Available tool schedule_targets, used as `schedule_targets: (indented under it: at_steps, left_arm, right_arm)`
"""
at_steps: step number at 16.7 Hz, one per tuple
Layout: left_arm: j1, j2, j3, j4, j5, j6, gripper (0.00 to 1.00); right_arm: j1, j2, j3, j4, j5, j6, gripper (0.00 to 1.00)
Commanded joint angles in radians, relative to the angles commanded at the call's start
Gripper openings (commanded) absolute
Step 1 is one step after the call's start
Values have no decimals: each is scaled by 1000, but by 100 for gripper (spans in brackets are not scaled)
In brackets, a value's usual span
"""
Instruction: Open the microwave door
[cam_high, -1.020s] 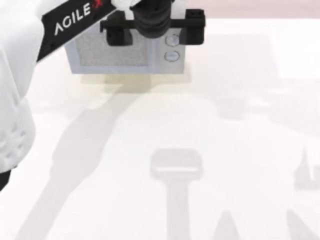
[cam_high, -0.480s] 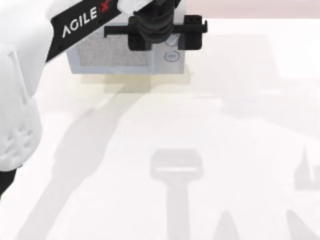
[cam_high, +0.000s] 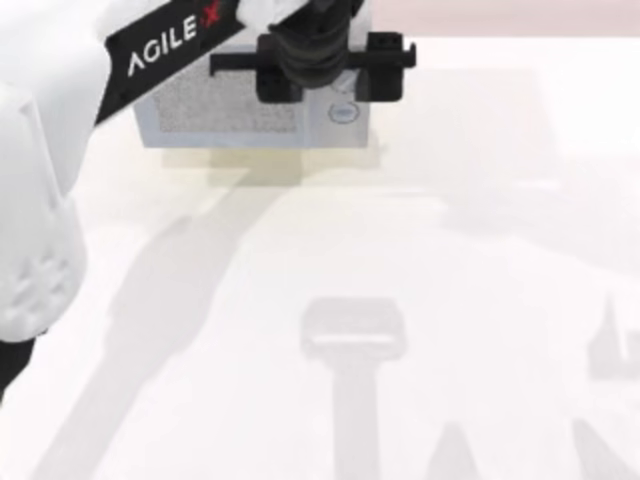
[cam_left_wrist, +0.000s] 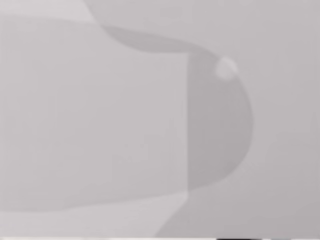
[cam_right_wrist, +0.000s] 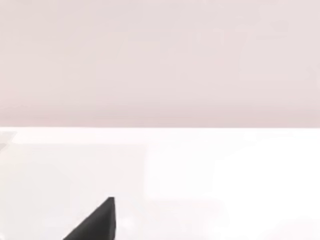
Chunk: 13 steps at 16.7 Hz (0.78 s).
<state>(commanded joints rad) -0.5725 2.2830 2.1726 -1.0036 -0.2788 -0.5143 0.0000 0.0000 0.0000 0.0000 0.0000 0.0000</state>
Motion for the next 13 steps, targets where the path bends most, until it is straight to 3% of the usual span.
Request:
schedule_targets:
  at_steps: [2, 13]
  left_arm:
    - [-32, -2, -29, 6, 22, -9, 0]
    - [-31, -116, -189, 64, -15, -30, 0]
  right_arm:
    - [0, 0, 0, 0, 0, 0, 100]
    - [0, 0, 0, 0, 0, 0, 100]
